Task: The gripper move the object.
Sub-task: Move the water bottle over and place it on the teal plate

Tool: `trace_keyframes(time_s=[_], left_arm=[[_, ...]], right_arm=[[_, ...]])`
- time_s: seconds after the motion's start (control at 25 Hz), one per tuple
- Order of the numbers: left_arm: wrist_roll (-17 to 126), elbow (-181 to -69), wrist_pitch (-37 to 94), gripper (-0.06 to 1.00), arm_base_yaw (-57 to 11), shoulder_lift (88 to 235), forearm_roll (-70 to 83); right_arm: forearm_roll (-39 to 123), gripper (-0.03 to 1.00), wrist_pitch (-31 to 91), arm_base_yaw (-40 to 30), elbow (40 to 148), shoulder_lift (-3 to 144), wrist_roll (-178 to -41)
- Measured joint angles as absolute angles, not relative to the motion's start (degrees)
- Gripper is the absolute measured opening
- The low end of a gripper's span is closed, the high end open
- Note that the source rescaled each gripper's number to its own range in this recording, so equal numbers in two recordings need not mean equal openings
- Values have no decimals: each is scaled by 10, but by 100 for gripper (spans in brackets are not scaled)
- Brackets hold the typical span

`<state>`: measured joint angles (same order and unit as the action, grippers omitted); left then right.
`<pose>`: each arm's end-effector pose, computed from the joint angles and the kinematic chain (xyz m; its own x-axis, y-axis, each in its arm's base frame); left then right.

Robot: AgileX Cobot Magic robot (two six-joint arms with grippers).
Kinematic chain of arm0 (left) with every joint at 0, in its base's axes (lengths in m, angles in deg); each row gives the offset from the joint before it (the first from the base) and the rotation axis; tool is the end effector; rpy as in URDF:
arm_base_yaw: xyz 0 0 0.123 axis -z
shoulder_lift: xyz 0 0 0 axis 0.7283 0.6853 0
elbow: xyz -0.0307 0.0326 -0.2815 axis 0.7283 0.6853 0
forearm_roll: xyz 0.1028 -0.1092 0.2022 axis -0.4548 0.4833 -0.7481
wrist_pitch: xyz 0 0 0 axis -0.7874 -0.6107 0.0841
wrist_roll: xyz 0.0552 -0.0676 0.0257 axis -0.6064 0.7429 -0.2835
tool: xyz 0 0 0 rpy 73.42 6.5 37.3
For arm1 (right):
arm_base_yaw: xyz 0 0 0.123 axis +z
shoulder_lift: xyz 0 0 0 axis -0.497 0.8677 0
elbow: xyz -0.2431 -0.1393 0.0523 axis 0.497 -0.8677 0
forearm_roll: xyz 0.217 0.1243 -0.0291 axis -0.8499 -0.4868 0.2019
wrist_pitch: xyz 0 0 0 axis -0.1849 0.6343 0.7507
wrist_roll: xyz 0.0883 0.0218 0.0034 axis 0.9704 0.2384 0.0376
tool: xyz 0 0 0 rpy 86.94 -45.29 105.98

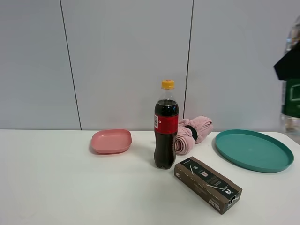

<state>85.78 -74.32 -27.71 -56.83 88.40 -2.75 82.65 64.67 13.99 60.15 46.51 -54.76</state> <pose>-0.0049 -0.0071 0.2805 -0.4230 -0.0718 -0.9033 -0.1125 0.9933 -0.0263 0.1408 0.0881 0.3423 -0.4809 -0.3039 -0.8224 -0.3714 0.9203 -0.1229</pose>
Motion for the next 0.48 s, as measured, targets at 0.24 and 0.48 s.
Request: trace_keyframes(time_s=[0.24,0.48], left_arm=[[858,-743,-277,100,-568,884,-27],[858,-743,-277,100,-568,884,-27]], right_arm=[[825,0,533,126,602,558,-548],[867,0,504,91,601,594,-513]])
